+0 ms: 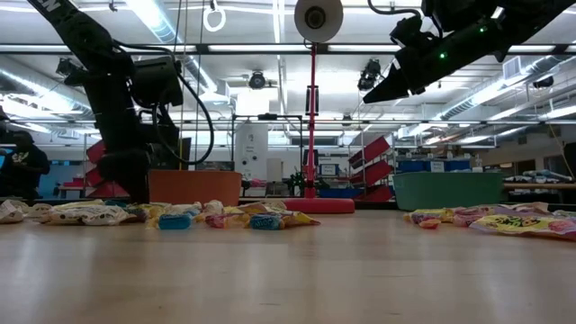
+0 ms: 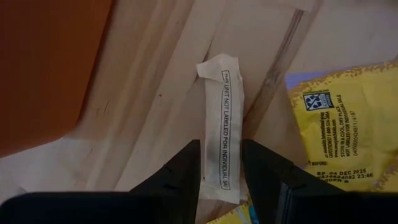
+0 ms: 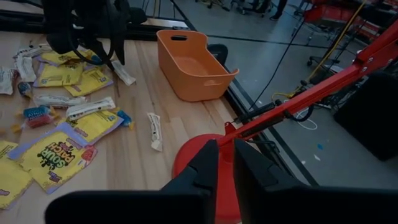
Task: Sort candy
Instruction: Put the white candy into the blue bin
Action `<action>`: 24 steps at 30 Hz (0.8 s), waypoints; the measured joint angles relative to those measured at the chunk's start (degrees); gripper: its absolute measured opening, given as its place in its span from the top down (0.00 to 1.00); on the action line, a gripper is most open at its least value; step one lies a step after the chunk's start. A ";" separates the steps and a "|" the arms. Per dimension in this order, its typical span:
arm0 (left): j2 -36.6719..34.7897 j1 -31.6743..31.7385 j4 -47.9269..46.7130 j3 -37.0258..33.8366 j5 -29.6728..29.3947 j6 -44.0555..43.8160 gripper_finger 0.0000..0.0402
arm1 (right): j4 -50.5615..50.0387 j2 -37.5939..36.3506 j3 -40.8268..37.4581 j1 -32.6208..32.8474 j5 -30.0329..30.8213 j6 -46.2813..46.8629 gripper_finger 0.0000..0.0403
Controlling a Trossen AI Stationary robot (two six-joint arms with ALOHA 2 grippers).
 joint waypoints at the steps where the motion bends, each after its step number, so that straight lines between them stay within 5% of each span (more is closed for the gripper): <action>1: 0.00 0.00 0.00 0.00 -0.02 -0.02 0.70 | 0.00 0.00 0.00 0.00 -0.01 0.00 0.91; 24: 0.00 0.00 -0.05 0.00 -0.64 -1.18 0.70 | 0.02 0.00 0.00 0.00 -0.04 -0.04 0.88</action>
